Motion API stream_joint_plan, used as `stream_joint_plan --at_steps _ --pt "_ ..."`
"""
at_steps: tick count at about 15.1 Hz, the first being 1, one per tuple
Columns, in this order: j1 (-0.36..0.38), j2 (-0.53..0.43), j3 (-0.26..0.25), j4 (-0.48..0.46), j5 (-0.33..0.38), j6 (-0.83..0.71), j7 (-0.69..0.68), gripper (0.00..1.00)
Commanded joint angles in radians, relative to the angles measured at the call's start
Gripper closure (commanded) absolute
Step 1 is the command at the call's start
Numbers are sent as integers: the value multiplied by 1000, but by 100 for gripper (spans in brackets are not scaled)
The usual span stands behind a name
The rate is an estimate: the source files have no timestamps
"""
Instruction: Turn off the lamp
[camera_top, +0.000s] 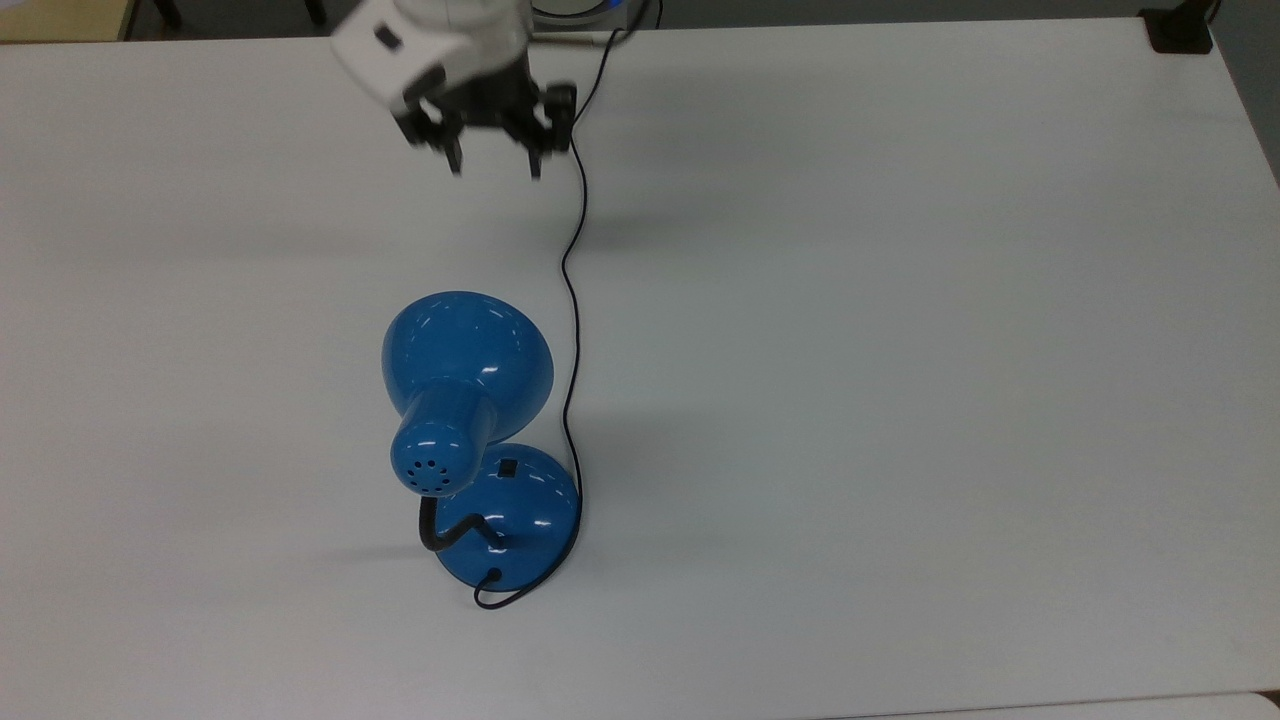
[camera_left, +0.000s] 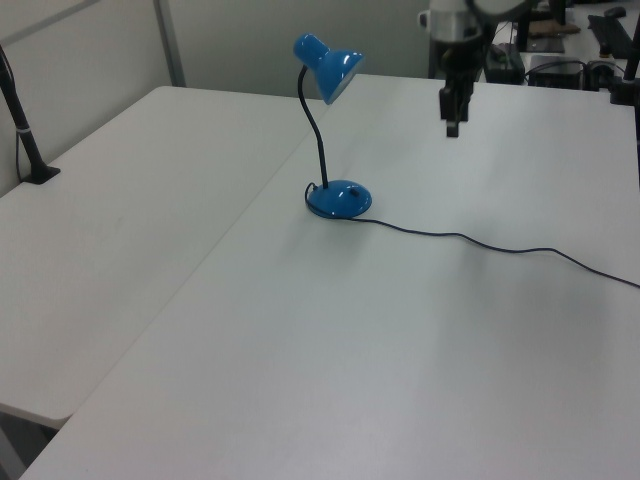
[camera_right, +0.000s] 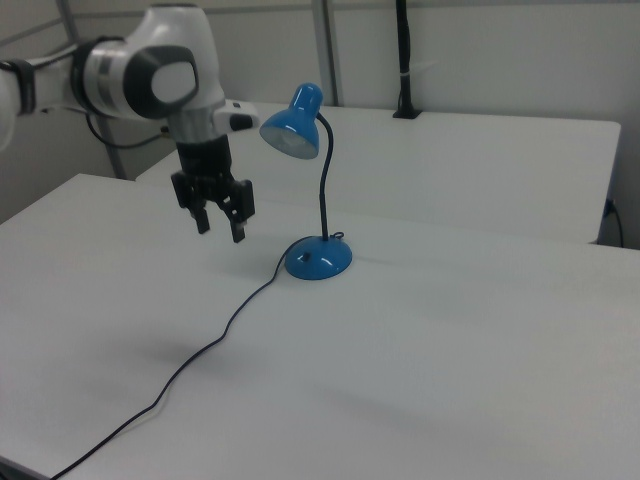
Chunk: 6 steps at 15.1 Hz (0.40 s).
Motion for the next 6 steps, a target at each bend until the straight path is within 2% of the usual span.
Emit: stream_joint_plan --at_steps 1,6 --pt "-13 -122 -7 -34 -10 -101 27 0" --pt "-48 -145 -6 -12 -10 -145 27 0"
